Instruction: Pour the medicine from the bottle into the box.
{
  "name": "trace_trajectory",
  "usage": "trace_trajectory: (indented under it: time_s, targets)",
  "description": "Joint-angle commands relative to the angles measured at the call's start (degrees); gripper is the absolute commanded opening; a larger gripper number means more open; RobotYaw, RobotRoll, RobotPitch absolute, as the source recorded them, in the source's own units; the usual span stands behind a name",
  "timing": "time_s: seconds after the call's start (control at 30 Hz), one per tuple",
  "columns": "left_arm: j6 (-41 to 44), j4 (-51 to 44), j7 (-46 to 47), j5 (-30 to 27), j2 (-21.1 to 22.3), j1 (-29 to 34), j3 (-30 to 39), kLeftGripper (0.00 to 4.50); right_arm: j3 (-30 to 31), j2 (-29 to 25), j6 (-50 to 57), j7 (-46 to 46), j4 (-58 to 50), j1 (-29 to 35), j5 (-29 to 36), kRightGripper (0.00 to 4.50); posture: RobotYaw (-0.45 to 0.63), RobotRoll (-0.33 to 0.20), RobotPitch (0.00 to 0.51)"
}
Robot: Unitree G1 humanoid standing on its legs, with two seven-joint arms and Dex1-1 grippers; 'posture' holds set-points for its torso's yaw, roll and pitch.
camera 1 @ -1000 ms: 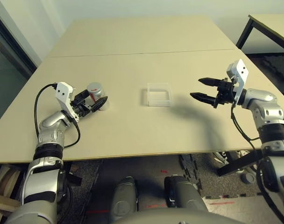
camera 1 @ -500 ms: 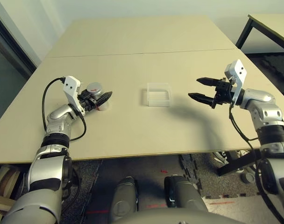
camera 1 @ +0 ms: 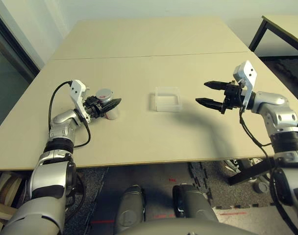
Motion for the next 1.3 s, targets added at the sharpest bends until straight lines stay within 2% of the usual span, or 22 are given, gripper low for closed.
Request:
trace_trajectory:
  time_s: [0.03, 0.13, 0.27, 0.53, 0.8, 1.2, 1.3]
  targets:
    - [2.8, -3.7, -3.9, -0.3, -0.1, -0.2, -2.1, 2.78, 2.2, 2.4, 9.1, -2.0, -6.5, -2.3, 3.3, 4.50, -0.09, 0.000, 0.056]
    - [4.1, -5.6, -5.2, 0.1, -0.6, -0.6, -3.4, 2.78, 3.2, 4.6, 13.3, -3.6, -8.8, -4.0, 4.6, 4.50, -0.08, 0.000, 0.056]
    - [5.6, -8.2, -7.0, -0.3, -2.6, -2.3, -5.3, 2.78, 7.7, 8.5, 17.3, -3.0, -11.1, -7.1, 5.8, 4.50, -0.08, 0.000, 0.058]
    - [7.7, -13.5, -8.6, -1.1, -5.3, -3.1, -7.4, 2.78, 11.4, 13.5, 16.1, -4.4, -6.5, -10.2, 4.0, 4.50, -0.08, 0.000, 0.063]
    - [10.4, -19.5, -10.1, -2.3, -6.8, -2.0, -9.5, 2.78, 13.0, 17.6, 13.1, -5.5, 0.1, -11.9, 2.2, 4.50, -0.07, 0.000, 0.066]
    - [11.2, -20.5, -10.2, -2.6, -6.9, -2.4, -10.8, 2.78, 11.8, 21.2, 10.8, -6.7, 2.4, -13.0, 2.4, 4.50, -0.07, 0.000, 0.063]
    - [11.2, -20.4, -10.1, -2.6, -7.0, -2.5, -10.7, 2.78, 11.7, 21.0, 10.8, -6.5, 2.3, -12.8, 2.5, 3.91, -0.07, 0.000, 0.062]
